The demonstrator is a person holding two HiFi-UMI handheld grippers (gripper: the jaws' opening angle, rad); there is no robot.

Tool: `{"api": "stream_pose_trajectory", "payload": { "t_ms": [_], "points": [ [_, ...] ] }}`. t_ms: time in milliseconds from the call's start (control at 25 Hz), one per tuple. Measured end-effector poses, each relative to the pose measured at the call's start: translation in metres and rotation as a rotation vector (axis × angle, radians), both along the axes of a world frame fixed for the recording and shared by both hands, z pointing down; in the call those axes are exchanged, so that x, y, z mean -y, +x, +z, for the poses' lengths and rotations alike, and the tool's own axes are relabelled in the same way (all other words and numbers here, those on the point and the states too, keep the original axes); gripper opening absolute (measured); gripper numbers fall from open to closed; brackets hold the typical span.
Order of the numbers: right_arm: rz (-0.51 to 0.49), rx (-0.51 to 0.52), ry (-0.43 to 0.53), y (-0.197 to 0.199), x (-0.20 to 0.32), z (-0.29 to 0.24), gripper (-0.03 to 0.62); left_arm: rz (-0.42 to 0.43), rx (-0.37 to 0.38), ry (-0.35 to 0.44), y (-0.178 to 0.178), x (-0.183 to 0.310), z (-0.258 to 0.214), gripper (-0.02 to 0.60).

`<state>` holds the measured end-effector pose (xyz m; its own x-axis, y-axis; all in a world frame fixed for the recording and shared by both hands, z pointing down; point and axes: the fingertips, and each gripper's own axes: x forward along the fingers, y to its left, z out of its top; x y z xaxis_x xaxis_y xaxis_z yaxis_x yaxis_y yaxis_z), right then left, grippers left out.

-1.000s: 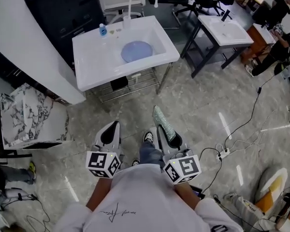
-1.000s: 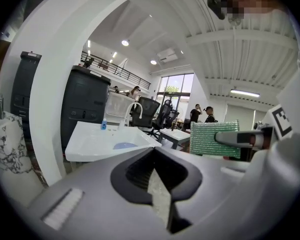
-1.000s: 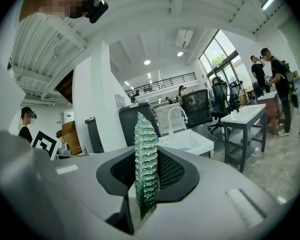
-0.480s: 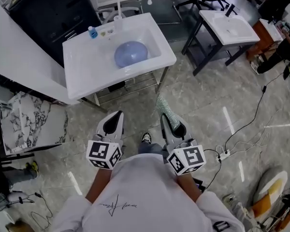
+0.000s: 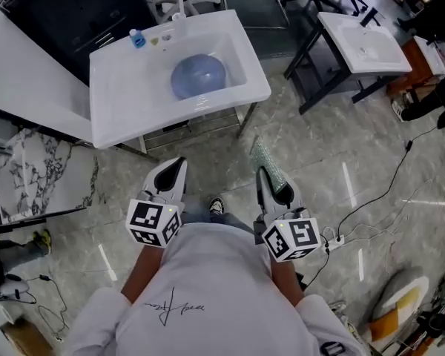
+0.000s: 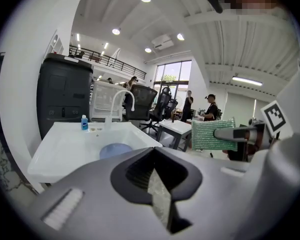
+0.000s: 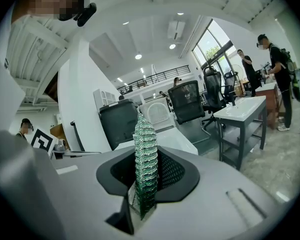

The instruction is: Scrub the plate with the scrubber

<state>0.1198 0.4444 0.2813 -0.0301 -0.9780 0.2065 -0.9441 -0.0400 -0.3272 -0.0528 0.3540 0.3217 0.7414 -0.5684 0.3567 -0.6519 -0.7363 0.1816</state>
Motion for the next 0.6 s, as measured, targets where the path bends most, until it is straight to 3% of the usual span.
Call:
{"api": "stream_pose_trajectory", "payload": {
  "t_ms": [360, 600],
  "points": [
    [-0.058, -0.018, -0.03, 0.01, 0.041, 0.009, 0.066, -0.011, 0.011, -0.021, 0.023, 0.035, 0.009, 0.054],
    [-0.087, -0.064, -0.035, 0.018, 0.089, 0.005, 0.066, -0.024, 0.002, -0.018, 0.032, 0.083, 0.007, 0.054]
  ]
}}
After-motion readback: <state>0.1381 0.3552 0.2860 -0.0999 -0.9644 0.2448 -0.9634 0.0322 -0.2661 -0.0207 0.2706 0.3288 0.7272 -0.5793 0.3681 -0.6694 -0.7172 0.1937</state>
